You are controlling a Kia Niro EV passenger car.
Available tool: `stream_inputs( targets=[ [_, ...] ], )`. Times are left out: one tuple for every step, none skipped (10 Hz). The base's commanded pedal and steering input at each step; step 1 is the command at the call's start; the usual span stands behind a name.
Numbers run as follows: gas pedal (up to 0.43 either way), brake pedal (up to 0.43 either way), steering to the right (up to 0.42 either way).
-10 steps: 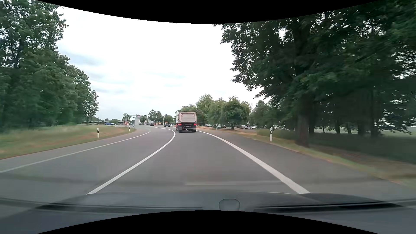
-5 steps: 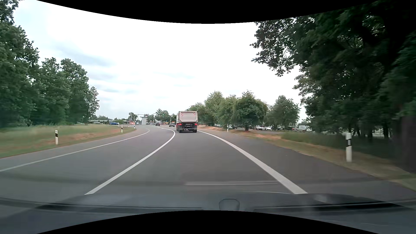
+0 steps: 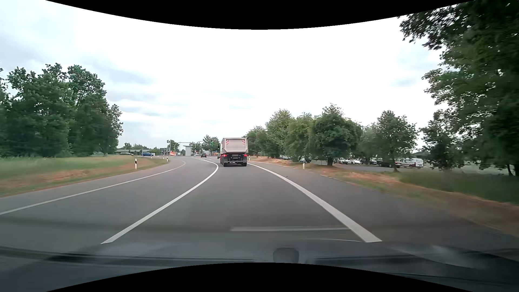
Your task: Follow the waypoints while adhering to traffic rules and regulations
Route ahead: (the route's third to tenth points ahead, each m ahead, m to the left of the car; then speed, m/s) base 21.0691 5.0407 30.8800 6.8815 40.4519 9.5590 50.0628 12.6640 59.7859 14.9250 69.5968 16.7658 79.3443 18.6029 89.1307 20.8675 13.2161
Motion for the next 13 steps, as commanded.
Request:
stream_inputs(
  targets=[
    [0.0, 0.0, -0.036],
    [0.0, 0.0, -0.035],
    [0.0, 0.0, -0.035],
    [0.0, 0.0, -0.035],
    [0.0, 0.0, -0.035],
    [0.0, 0.0, -0.035],
    [0.0, 0.0, -0.034],
    [0.0, 0.0, -0.034],
    [0.02, 0.0, -0.034],
    [0.059, 0.0, -0.033],
    [0.067, 0.0, -0.033],
    [0.087, 0.0, -0.033],
    [0.087, 0.0, -0.033]
  ],
)
